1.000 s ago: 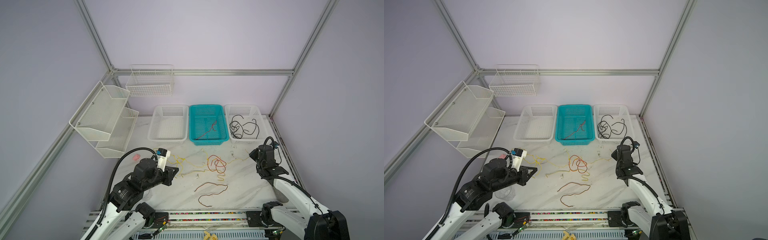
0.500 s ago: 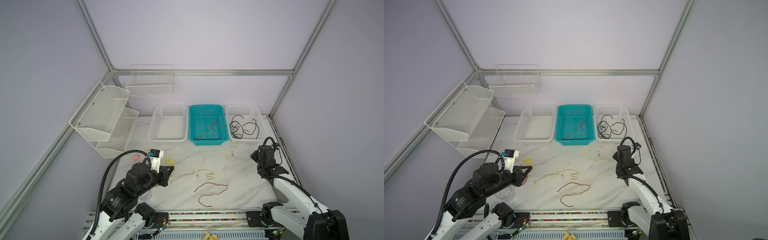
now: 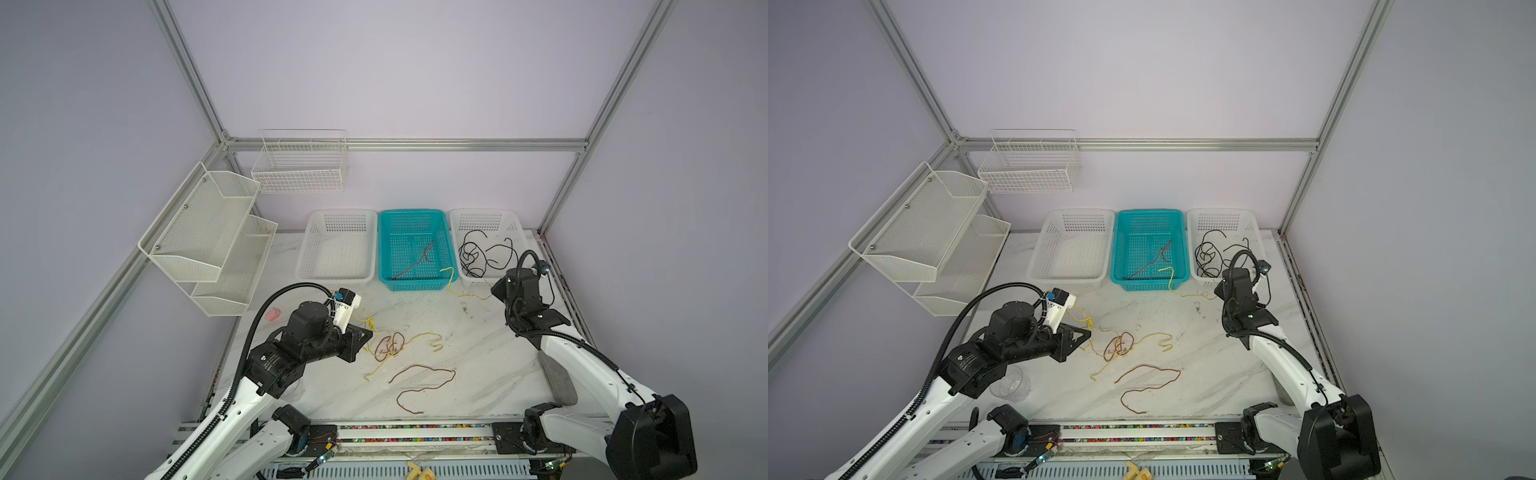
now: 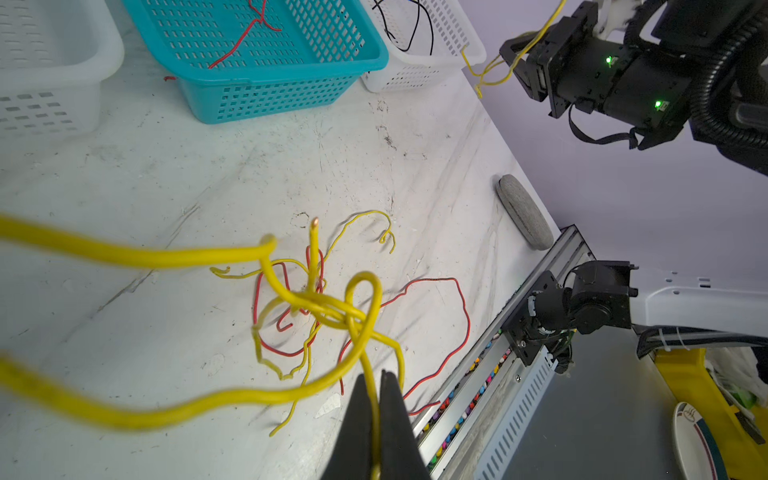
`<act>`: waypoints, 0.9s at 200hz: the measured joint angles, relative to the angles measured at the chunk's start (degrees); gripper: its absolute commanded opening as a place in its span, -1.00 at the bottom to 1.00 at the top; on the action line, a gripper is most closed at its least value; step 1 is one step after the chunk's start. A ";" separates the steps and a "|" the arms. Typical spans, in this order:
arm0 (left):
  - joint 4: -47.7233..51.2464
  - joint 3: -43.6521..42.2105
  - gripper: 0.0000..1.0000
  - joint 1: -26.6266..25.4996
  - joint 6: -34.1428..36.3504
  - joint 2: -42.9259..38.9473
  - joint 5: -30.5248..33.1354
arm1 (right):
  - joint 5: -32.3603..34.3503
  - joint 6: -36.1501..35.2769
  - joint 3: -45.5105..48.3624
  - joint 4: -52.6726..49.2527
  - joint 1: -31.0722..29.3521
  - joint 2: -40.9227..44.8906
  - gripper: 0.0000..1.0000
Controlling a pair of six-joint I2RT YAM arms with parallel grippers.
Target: Untangle the cables
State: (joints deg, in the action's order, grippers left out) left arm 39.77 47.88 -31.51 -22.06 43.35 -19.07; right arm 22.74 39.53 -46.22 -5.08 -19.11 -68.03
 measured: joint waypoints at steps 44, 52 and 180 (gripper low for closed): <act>0.26 -0.02 -1.00 0.00 4.20 -3.02 -0.13 | 3.17 -2.01 -11.13 -0.39 -7.19 -9.22 -1.00; 0.20 -0.20 -1.00 0.00 4.61 -3.96 -0.15 | 4.35 -2.69 -14.49 -0.44 -8.28 -12.02 -1.00; -1.14 -1.75 -1.00 0.00 6.69 -6.10 -5.29 | 13.84 -10.51 -76.50 -10.51 -23.52 -63.14 -1.00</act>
State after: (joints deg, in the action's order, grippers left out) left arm 38.63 46.13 -31.51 -15.38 37.26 -24.36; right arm 36.58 29.02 -122.72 -15.59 -42.63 -131.17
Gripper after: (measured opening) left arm 0.048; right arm 0.054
